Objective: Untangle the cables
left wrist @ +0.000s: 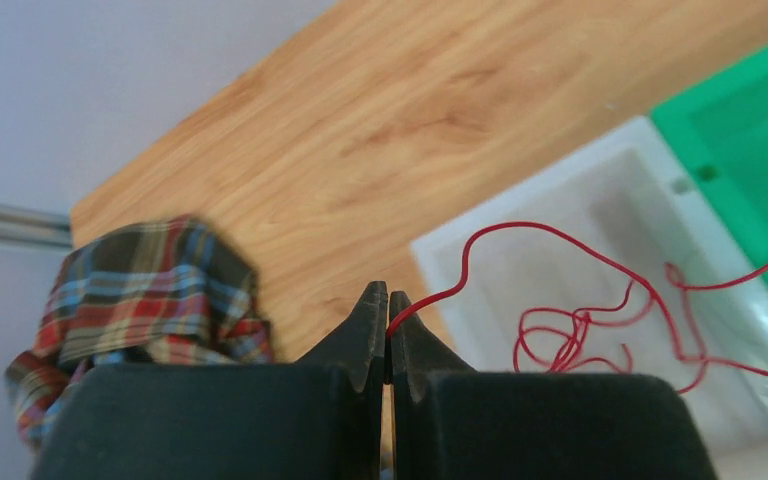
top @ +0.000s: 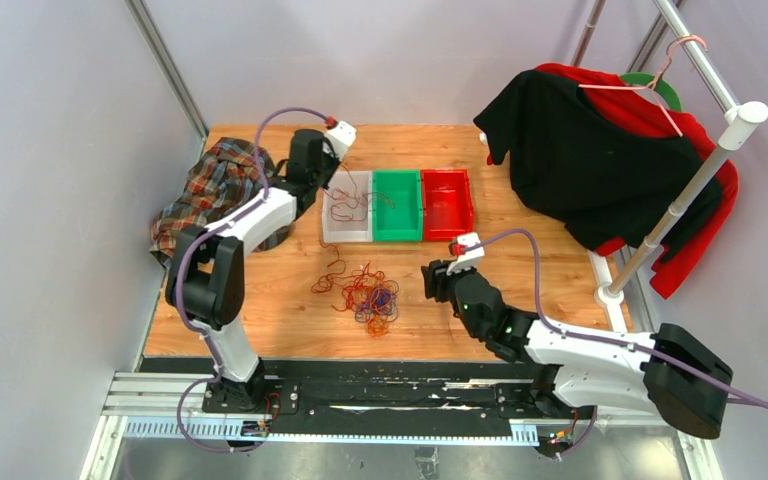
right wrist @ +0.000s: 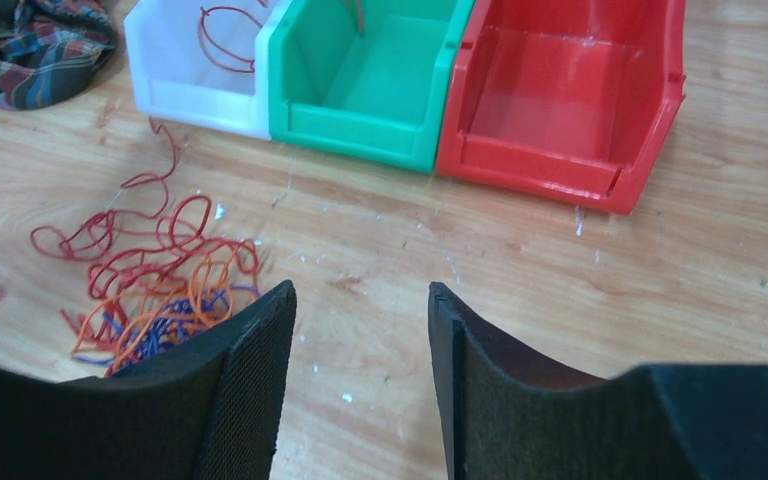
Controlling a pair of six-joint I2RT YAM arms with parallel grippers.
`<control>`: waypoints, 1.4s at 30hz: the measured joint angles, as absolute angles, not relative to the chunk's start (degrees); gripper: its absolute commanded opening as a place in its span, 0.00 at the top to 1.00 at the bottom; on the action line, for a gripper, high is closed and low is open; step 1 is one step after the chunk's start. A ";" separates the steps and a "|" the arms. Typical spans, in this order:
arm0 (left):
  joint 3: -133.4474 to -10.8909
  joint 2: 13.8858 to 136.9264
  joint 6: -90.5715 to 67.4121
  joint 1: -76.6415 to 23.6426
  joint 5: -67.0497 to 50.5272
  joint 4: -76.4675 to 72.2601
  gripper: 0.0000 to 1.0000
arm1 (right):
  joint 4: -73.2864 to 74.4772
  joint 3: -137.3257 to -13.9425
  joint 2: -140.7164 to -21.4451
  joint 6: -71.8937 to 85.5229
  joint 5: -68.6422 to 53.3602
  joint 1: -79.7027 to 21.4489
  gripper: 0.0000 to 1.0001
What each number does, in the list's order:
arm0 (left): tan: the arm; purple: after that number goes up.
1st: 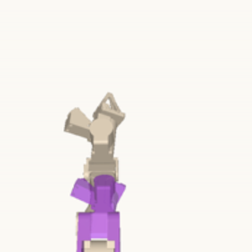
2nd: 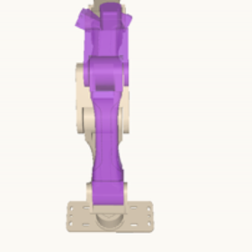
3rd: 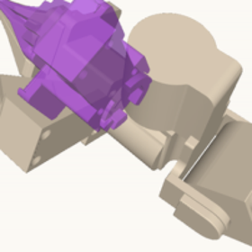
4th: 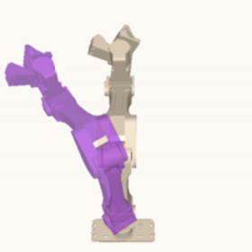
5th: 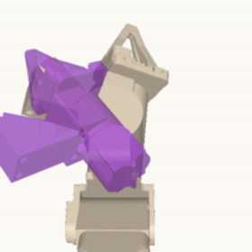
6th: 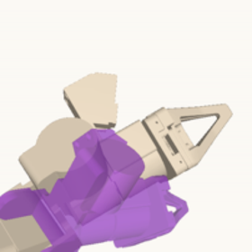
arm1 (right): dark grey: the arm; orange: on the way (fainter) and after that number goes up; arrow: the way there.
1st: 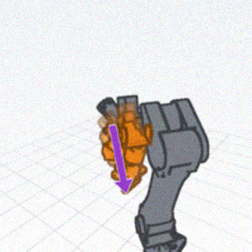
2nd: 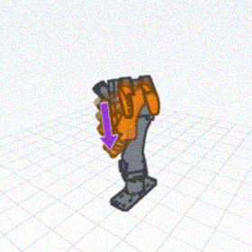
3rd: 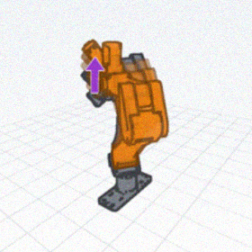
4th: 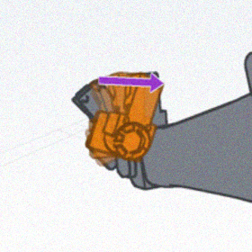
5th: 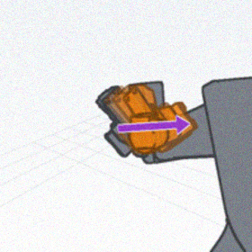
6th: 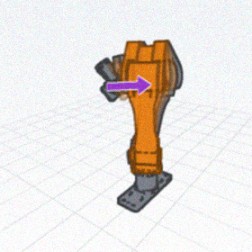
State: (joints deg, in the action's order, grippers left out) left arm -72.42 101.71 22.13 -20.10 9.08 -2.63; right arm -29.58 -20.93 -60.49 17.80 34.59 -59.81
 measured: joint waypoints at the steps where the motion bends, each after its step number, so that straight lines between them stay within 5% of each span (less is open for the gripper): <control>1: -72.40 101.08 21.82 -19.09 8.91 -2.87 1.00 | -29.67 -21.58 -61.30 17.61 34.02 -58.98 0.46; 15: -68.66 92.09 20.12 -15.57 3.36 -4.10 1.00 | -26.15 -54.78 -90.87 5.02 7.09 -44.38 0.45; 42: -61.95 87.53 24.75 -8.73 4.73 -3.03 1.00 | -24.16 -89.52 -122.83 8.05 -3.86 -40.07 0.67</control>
